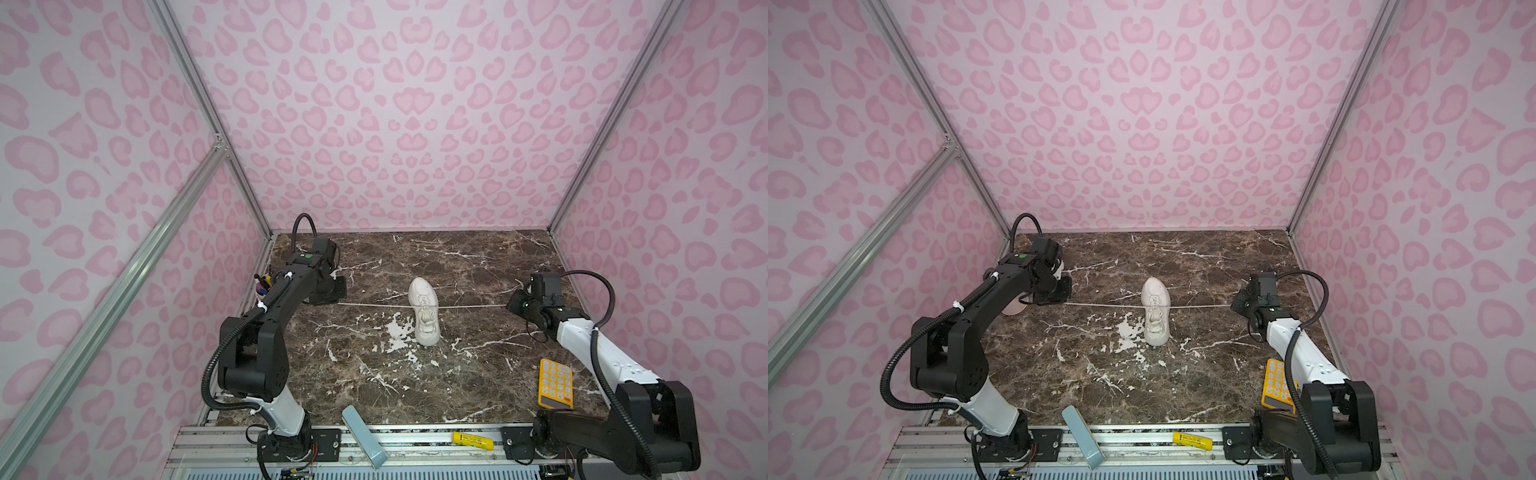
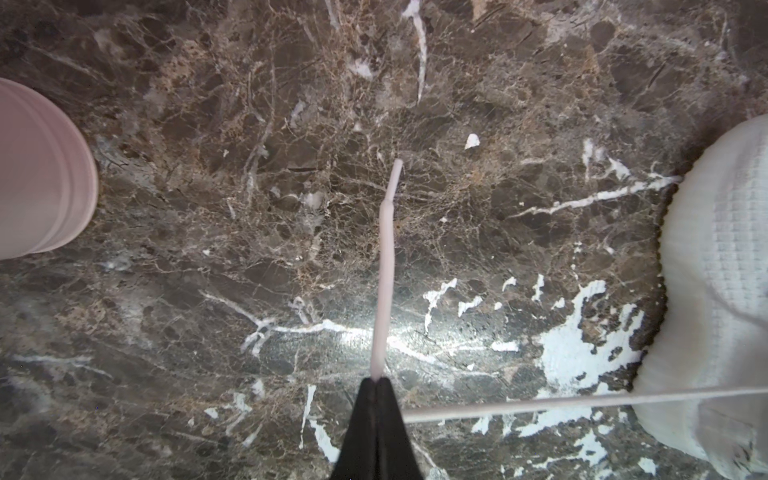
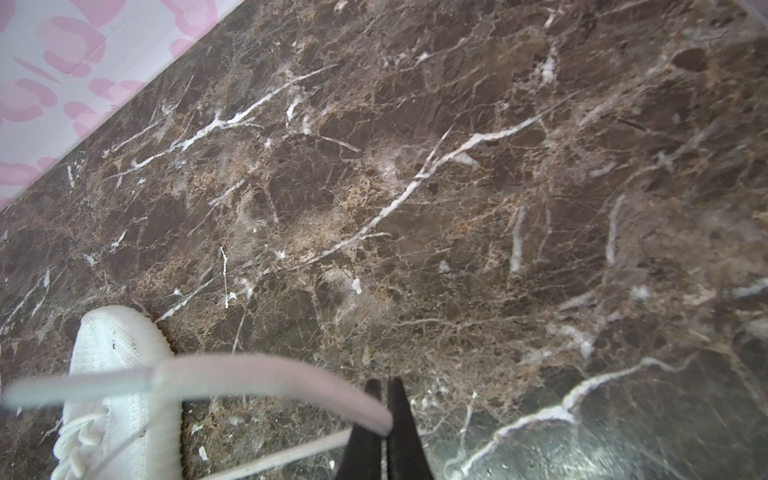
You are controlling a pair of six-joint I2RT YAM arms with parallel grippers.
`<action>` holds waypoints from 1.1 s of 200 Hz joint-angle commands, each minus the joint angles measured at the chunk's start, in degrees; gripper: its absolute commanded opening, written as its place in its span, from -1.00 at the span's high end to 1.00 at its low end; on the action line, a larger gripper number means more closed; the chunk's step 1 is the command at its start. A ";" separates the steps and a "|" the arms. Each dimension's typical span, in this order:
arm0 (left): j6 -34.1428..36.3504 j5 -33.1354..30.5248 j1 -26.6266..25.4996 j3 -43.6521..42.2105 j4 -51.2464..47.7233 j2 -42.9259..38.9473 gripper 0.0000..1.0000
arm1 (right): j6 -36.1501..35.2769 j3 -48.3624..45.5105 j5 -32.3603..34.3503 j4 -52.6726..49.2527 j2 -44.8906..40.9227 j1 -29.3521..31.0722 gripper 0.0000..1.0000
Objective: Tie the shoes
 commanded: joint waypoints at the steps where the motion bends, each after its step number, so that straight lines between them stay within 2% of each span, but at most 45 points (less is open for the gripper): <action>1: 0.64 -2.18 0.73 -1.90 0.75 0.47 0.92 | -0.90 -0.82 -0.78 1.96 1.16 -1.53 1.00; 47: 0.49 -4.09 1.42 -3.82 2.39 1.74 0.92 | -0.08 -3.13 -2.49 4.70 3.08 -4.58 1.00; 123: 0.59 -5.60 1.68 -4.89 3.99 4.28 0.91 | -1.11 -3.95 -0.83 5.00 4.00 -8.22 1.00; 220: 0.10 -5.37 2.63 -4.71 4.56 4.77 0.91 | -1.30 -5.38 -1.37 5.53 3.99 -9.60 1.00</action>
